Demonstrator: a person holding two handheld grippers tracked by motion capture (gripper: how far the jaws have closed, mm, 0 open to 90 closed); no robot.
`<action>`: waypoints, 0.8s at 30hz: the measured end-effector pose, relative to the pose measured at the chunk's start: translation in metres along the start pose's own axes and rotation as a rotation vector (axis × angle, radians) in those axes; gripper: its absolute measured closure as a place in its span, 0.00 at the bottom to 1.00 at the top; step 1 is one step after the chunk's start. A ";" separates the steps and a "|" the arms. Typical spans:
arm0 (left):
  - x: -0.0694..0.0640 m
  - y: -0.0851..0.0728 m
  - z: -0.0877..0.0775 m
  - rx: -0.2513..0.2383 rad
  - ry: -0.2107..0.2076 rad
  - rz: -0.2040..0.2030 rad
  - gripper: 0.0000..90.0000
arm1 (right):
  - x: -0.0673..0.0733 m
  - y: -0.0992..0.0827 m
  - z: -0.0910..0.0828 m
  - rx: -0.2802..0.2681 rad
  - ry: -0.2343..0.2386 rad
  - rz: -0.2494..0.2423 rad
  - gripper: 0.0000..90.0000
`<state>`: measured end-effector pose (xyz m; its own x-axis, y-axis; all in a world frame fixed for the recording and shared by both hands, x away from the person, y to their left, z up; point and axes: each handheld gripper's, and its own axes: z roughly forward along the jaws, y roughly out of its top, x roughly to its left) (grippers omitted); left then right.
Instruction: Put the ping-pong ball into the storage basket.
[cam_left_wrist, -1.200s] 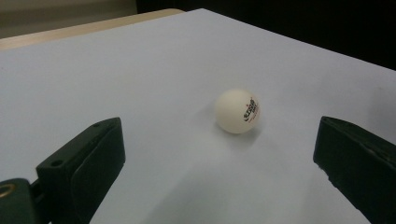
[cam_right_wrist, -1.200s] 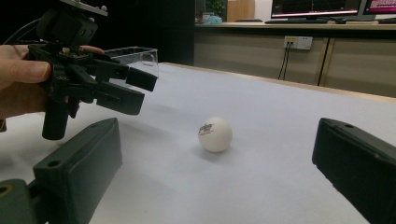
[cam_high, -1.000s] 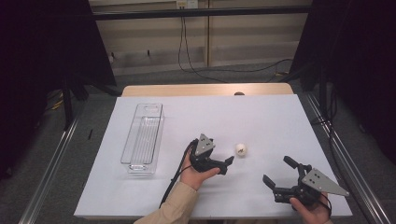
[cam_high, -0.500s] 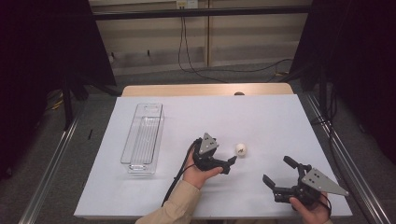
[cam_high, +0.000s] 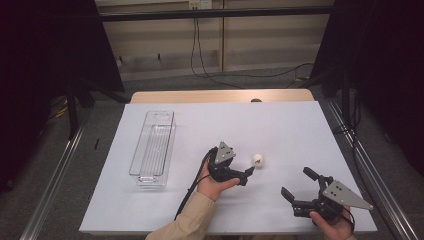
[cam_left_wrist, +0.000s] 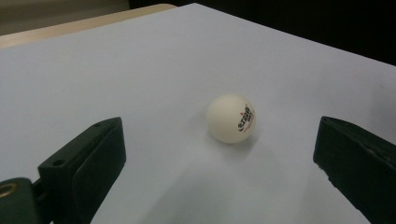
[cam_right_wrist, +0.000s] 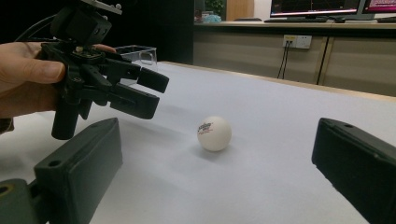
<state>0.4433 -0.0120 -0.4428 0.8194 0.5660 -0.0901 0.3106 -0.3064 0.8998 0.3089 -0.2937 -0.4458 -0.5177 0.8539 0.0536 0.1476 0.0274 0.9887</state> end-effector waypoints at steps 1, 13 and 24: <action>0.000 0.000 0.000 0.001 0.000 -0.001 0.03 | 0.000 0.000 0.000 -0.001 -0.001 -0.001 0.02; -0.003 0.003 0.005 0.010 -0.007 0.003 0.03 | 0.000 0.000 0.000 0.002 0.008 -0.007 0.02; -0.004 0.007 0.012 0.031 -0.009 0.021 0.03 | 0.000 0.000 0.000 0.001 0.012 -0.010 0.02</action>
<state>0.4478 -0.0251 -0.4413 0.8304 0.5522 -0.0749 0.3075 -0.3419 0.8880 0.3089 -0.2939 -0.4457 -0.5294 0.8472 0.0452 0.1432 0.0367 0.9890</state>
